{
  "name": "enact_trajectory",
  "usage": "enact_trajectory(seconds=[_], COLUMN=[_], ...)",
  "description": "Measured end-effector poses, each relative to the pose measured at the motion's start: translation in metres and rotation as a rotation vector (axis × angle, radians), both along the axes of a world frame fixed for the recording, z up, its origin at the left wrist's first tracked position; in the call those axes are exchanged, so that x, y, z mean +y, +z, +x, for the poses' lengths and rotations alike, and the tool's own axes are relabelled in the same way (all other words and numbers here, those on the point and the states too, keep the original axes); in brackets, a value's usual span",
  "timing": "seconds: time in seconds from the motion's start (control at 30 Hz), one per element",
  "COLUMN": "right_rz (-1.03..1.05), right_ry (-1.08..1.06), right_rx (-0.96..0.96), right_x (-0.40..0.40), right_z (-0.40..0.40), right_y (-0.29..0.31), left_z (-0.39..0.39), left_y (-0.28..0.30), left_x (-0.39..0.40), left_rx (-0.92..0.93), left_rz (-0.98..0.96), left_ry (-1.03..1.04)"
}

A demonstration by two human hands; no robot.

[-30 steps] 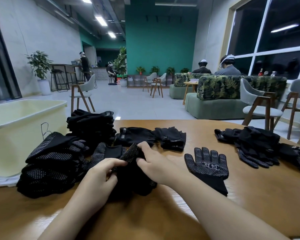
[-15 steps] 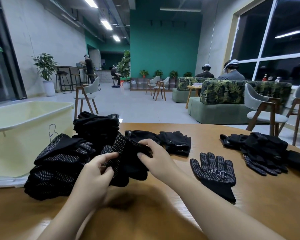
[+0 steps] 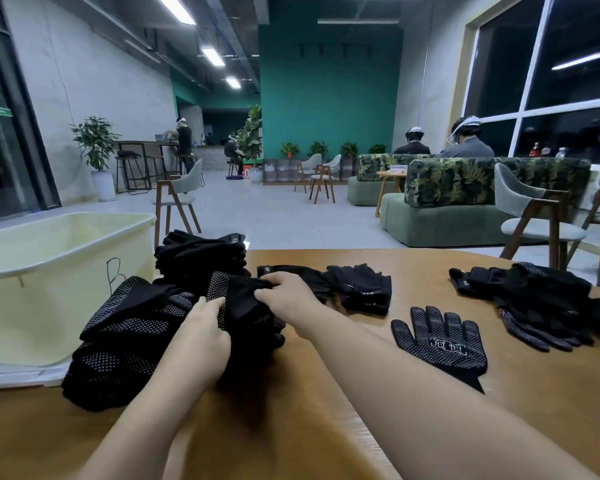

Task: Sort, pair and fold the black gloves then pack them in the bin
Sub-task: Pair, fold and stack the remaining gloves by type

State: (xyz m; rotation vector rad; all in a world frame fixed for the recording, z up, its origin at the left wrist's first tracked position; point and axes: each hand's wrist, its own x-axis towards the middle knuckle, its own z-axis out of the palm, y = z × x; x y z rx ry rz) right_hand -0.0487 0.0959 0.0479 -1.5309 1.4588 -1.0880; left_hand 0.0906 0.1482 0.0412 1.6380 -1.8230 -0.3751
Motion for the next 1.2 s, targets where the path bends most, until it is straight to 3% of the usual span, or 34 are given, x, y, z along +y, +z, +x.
enact_trajectory(seconds=[0.2, 0.33, 0.43, 0.57, 0.8, 1.0, 1.2], right_rz=[0.061, -0.025, -0.145, -0.219, -0.295, -0.493, -0.540], right_ry=[0.060, 0.089, 0.095, 0.137, 0.096, -0.007, -0.031], right_rx=[0.012, 0.149, 0.342, 0.503, 0.506, 0.566, 0.716], right_x=[0.005, 0.008, 0.013, 0.021, 0.044, 0.066, 0.083], right_z=[0.000, 0.001, 0.000, -0.008, -0.032, -0.072, -0.134], right_y=[-0.005, -0.008, -0.013, -0.023, -0.029, -0.025, -0.026], left_z=[-0.005, -0.018, -0.020, -0.018, -0.030, -0.060, -0.092], left_y=[-0.006, -0.009, -0.018, -0.028, -0.023, -0.028, -0.038], left_x=[-0.005, -0.013, -0.017, -0.015, -0.004, 0.014, 0.028], left_rx=[-0.206, -0.480, -0.557, -0.567, -0.486, -0.358, -0.411], left_rz=[0.105, 0.099, 0.110, 0.126, 0.045, -0.147, -0.173], left_ry=[-0.009, -0.033, -0.043, -0.061, -0.106, -0.248, -0.396])
